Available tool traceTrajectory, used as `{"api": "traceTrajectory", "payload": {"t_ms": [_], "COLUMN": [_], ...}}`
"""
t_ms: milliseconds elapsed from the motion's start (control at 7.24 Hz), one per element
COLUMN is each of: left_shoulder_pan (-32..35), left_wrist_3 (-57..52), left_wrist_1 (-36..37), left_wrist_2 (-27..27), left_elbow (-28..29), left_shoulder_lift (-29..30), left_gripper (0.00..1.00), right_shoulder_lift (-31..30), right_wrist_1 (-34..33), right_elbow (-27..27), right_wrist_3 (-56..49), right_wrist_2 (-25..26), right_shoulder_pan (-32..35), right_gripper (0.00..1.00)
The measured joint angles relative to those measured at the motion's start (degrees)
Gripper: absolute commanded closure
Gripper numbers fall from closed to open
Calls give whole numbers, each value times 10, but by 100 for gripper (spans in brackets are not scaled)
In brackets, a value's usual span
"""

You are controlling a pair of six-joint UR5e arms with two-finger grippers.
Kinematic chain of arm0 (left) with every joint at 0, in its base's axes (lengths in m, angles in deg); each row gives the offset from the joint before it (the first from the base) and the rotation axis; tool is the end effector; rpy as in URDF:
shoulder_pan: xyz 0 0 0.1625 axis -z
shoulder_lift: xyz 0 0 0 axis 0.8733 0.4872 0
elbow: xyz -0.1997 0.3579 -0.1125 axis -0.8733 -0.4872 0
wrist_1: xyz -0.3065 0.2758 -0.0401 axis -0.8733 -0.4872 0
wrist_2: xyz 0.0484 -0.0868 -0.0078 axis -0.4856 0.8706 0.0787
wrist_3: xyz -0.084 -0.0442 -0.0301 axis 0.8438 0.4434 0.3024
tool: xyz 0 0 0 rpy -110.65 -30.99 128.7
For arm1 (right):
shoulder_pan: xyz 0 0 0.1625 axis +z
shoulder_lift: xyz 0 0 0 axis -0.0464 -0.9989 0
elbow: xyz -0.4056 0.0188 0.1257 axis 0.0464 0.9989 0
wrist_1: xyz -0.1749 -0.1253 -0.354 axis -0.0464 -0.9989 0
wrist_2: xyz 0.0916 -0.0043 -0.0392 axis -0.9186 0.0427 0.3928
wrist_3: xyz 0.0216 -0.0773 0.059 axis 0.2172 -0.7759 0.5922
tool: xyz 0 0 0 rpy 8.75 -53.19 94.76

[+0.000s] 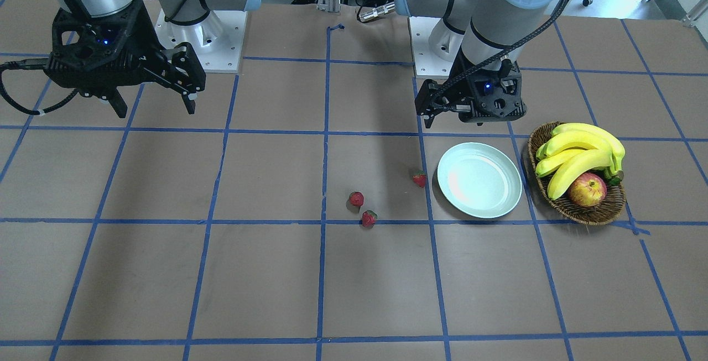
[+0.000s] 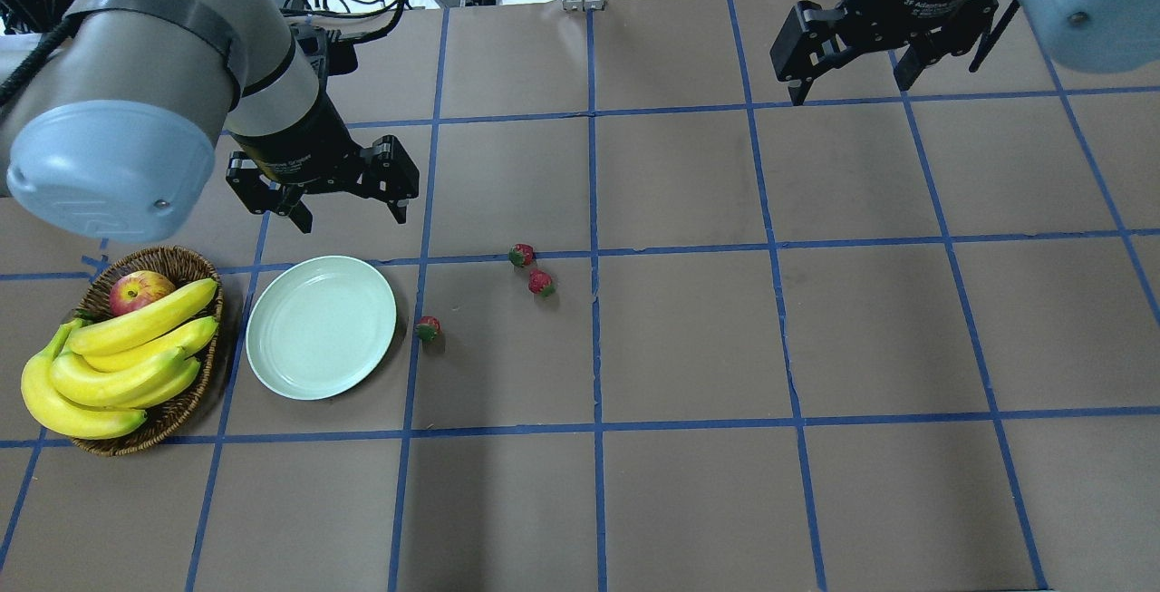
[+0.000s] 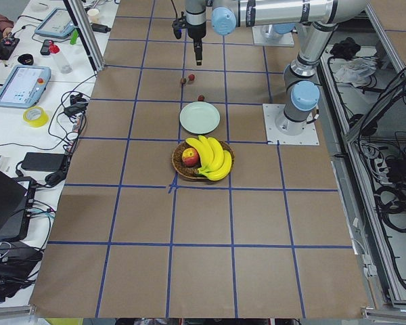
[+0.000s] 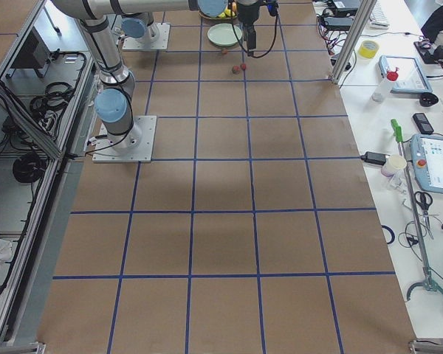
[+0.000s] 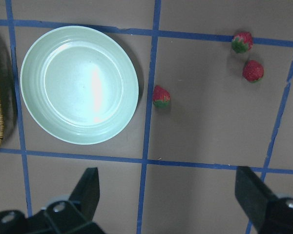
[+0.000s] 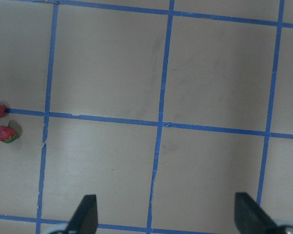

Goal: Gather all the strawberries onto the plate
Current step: 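Reach the left gripper toward the strawberries lying near the plate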

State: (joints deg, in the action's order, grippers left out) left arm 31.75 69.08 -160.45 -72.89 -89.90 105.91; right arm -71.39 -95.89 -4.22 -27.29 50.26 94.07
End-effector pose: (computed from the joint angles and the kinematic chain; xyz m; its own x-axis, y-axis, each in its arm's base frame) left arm -0.1544 -0.4824 0.4189 -0.9969 -0.0773 -0.0111 -0.0774 0.9969 0.0121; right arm 0.1453 -0.5087 0.5175 -0.9945 -0.1037 0.0147 -0.1047 0.9887 -0.1071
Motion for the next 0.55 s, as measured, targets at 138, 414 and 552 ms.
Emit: {"api": "traceTrajectory", "payload": {"t_ms": [138,414,552], "left_shoulder_pan": [1,2,7], "left_wrist_3": [0,-6,-7], "left_wrist_1": [33,80,129], "left_wrist_2": [2,35,58], "left_elbow": [-4,-9,-16], "left_shoulder_lift": [14,55,78], "left_gripper": [0,0,0], "right_shoulder_lift": [0,0,1], "right_wrist_1": [0,0,0], "right_elbow": [0,0,0], "right_wrist_3": [0,0,0], "right_wrist_2": [0,-9,-11], "right_shoulder_pan": [0,0,0], "right_gripper": [0,0,0]}}
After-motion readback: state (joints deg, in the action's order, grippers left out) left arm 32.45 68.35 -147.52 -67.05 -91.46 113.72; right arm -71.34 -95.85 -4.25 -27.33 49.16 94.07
